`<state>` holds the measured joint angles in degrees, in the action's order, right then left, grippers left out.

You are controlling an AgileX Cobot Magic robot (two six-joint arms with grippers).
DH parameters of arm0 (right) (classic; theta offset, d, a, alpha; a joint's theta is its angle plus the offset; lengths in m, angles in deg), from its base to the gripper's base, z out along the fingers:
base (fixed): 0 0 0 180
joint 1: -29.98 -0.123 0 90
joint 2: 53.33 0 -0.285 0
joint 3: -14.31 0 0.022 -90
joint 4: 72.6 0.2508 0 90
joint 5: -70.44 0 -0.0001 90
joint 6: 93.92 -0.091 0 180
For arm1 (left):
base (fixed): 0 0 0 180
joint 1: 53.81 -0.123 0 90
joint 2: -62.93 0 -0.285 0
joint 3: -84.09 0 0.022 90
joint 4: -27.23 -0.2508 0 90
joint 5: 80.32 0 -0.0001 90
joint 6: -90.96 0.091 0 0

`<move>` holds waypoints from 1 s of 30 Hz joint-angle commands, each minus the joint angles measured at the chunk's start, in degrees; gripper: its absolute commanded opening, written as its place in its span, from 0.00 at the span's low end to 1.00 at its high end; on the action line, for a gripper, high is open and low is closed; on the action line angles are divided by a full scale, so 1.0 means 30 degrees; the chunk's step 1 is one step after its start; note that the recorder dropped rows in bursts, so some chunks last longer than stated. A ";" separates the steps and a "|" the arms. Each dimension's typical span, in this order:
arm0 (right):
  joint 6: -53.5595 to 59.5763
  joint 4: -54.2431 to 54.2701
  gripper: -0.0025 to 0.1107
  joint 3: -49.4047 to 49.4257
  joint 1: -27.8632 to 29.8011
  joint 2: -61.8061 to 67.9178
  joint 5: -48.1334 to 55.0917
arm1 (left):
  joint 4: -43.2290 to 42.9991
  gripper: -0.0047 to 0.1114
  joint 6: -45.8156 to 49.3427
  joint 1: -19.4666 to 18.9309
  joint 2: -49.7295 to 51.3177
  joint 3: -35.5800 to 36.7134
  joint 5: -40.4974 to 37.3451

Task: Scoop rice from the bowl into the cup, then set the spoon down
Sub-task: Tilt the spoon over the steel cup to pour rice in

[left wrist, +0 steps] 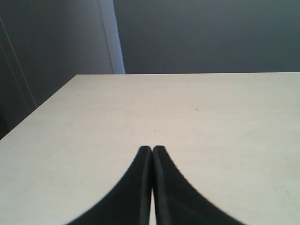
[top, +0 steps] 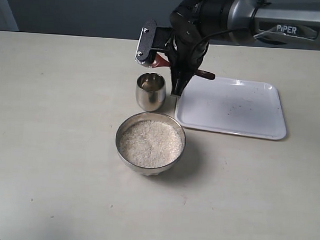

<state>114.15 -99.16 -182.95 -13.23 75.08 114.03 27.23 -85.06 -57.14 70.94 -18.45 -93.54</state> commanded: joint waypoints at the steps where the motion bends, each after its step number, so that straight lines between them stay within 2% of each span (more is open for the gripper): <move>1: -0.0117 -0.0438 0.01 0.0170 -0.0071 -0.0031 -0.0162 | 0.0000 0.04 -0.0051 0.0030 -0.0074 -0.0083 0.0252; 30: -0.1993 -0.2644 0.01 0.1096 -0.0071 -0.0031 -0.0724 | 0.0000 0.04 -0.0051 0.0030 -0.0074 -0.0083 0.0252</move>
<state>108.88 -106.47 -179.88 -13.61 75.08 112.40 27.23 -85.06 -57.14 70.94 -18.45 -93.54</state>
